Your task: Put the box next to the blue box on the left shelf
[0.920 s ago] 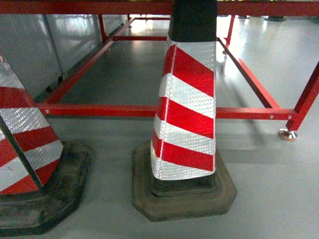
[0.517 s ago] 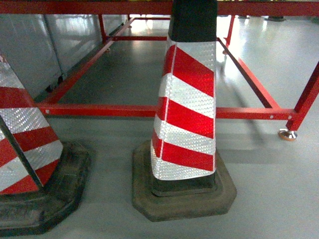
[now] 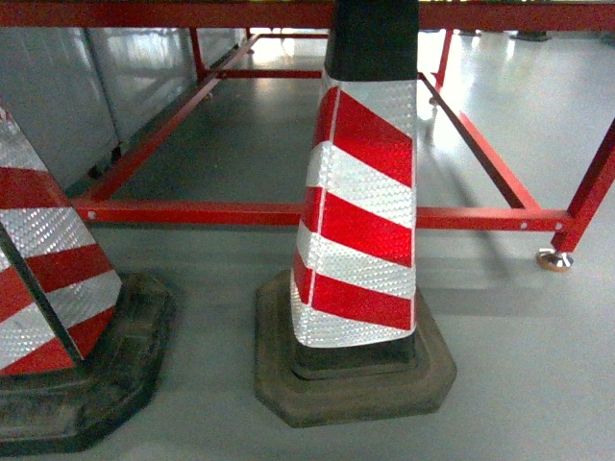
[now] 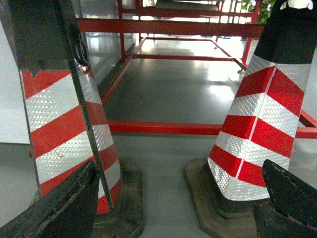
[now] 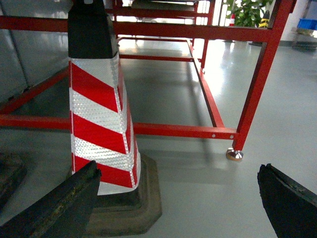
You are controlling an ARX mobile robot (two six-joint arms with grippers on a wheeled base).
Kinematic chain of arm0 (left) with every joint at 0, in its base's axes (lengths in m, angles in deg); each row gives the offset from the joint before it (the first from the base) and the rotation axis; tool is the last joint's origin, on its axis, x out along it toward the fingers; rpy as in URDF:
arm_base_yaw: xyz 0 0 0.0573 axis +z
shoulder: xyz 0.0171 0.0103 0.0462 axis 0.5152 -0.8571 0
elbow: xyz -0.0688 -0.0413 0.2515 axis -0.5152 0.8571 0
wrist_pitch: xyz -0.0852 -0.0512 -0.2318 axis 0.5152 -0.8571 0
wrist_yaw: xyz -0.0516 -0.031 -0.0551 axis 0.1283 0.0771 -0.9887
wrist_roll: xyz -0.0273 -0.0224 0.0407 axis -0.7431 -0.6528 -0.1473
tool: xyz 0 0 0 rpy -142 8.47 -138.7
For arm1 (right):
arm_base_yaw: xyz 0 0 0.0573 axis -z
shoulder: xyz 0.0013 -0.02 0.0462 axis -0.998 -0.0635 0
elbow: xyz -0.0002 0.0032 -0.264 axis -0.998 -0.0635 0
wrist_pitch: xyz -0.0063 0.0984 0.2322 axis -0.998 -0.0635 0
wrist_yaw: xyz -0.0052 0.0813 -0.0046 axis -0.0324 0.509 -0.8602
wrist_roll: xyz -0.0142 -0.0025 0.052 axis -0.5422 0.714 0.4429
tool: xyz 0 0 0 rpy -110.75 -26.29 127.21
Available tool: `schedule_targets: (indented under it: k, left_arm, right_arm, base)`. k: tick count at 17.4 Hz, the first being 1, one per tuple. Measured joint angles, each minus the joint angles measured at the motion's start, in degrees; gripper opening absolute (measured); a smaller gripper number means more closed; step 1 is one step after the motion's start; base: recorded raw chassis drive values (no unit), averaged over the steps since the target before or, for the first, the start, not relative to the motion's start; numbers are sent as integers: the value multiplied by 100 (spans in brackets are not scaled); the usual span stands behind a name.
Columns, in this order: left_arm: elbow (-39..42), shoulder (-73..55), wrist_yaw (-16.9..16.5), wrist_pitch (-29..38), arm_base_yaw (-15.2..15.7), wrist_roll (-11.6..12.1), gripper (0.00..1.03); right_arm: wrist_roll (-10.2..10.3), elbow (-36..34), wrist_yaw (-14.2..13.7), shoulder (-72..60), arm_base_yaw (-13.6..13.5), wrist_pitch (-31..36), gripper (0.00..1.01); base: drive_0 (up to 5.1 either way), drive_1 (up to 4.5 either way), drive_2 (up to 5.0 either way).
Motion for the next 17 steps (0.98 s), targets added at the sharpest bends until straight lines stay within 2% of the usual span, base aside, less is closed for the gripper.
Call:
schedule_targets:
  k: [17]
  left_arm:
    - [2, 0, -9, -4, 0, 61, 98]
  right_arm:
    - [7, 0, -9, 0, 0, -4, 98]
  base:
    - [0, 0, 0]
